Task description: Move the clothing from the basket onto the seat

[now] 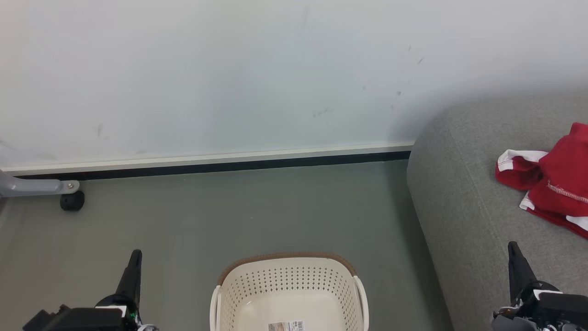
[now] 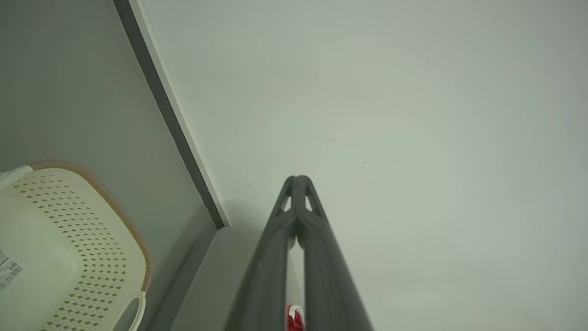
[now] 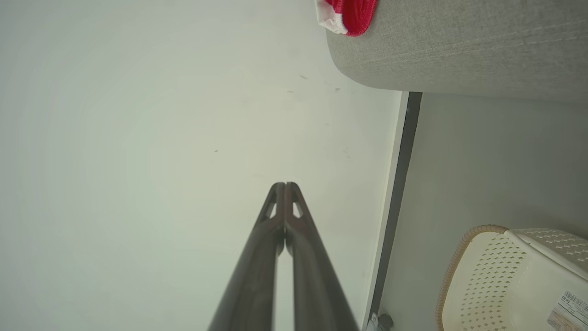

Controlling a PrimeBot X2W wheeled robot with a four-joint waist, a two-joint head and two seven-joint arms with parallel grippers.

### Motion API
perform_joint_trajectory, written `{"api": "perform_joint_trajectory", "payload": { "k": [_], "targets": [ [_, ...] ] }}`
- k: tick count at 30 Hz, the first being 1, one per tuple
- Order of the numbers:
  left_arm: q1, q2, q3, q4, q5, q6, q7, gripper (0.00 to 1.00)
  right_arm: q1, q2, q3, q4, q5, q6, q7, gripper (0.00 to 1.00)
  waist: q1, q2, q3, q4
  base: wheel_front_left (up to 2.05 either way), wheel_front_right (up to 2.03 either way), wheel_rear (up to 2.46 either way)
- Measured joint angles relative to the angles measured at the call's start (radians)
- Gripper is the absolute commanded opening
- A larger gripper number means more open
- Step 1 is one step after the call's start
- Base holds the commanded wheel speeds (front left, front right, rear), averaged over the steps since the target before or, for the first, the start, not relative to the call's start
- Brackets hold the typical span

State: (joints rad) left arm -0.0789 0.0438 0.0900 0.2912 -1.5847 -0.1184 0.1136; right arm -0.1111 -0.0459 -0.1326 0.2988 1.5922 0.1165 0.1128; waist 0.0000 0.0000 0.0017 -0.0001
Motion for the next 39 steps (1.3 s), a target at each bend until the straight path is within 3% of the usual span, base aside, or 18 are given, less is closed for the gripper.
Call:
{"api": "perform_joint_trajectory", "payload": {
  "k": [39],
  "targets": [
    [0.000, -0.002, 0.001, 0.003, -0.016, -0.005, 0.000, 0.00, 0.003, 0.002, -0.002, 0.000, 0.003, 0.004, 0.001, 0.00, 0.0000, 0.0000, 0.000, 0.000, 0.00, 0.00, 0.00]
  ]
}}
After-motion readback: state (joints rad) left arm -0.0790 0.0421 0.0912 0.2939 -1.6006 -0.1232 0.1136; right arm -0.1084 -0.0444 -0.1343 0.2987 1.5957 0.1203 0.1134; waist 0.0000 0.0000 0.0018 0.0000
